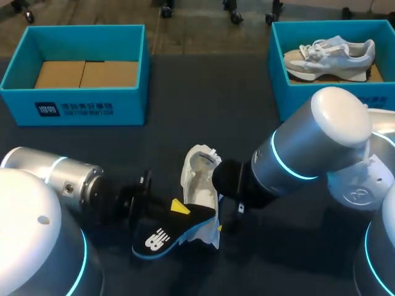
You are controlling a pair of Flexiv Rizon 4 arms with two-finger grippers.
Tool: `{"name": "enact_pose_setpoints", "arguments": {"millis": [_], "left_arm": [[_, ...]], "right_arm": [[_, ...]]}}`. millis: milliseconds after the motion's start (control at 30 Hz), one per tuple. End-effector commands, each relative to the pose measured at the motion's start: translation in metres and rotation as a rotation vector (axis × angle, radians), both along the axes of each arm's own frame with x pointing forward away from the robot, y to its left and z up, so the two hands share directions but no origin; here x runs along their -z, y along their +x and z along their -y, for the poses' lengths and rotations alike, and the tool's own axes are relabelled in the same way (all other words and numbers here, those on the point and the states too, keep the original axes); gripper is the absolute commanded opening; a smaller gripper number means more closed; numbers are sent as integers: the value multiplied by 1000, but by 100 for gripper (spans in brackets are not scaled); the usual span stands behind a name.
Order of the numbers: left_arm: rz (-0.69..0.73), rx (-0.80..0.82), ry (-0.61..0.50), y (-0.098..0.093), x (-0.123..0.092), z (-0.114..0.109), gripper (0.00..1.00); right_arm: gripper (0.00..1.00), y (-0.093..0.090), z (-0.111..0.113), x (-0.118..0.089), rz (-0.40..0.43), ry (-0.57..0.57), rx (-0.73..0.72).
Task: Take the shoe out of the shoebox, open the shoe tongue, remove and reinsert the insole, then place the shoe into the shoebox
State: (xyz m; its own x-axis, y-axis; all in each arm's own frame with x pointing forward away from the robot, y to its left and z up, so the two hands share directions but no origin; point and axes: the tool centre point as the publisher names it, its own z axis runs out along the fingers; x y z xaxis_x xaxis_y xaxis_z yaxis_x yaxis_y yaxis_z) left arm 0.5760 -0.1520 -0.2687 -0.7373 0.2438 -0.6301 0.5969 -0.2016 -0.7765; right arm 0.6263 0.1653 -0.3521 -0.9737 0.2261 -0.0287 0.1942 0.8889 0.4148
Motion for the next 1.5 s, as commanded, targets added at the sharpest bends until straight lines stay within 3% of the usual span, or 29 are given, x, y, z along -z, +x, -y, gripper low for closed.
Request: {"name": "enact_pose_setpoints", "arguments": {"millis": [33,500,1500], "left_arm": [[-6,-4,2,2,4,1,0],[-30,-11,-1,7,14,3,0],[-51,-85,46,29,39,12,0]], "right_arm": [[100,2,-4,6,-5,-4,-4],[100,-1,0,13,-44,-1,-12],[100,-1,-1,13,-43,1,-12]]}}
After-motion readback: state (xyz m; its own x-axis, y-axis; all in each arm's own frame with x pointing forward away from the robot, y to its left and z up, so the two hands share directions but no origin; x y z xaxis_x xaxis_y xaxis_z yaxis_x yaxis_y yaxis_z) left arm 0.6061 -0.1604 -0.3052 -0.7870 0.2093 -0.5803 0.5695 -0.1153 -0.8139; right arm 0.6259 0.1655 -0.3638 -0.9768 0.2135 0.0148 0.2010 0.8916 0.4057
